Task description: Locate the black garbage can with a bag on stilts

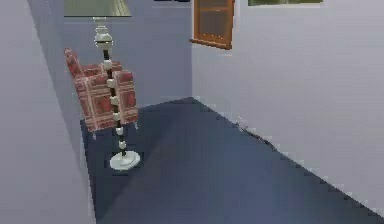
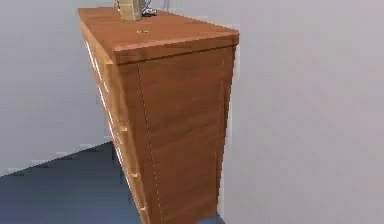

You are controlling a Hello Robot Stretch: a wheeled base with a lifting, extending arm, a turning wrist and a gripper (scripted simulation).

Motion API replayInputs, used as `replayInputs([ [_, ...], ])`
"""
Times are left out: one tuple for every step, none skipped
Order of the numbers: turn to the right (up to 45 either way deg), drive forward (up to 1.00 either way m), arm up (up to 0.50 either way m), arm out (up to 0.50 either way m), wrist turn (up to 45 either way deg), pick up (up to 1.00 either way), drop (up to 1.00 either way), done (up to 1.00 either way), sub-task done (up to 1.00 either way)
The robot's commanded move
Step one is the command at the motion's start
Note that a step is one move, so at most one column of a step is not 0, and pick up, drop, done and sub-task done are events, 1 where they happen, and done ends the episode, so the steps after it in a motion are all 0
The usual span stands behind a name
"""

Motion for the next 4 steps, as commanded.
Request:
replayInputs([
  [-45.0, 0.00, 0.00, 0.00, 0.0, 0.00, 0.00, 0.00, 0.00],
  [-45.0, 0.00, 0.00, 0.00, 0.0, 0.00, 0.00, 0.00, 0.00],
  [-36.0, 0.00, 0.00, 0.00, 0.0, 0.00, 0.00, 0.00, 0.00],
  [0.0, 1.00, 0.00, 0.00, 0.0, 0.00, 0.00, 0.00, 0.00],
])
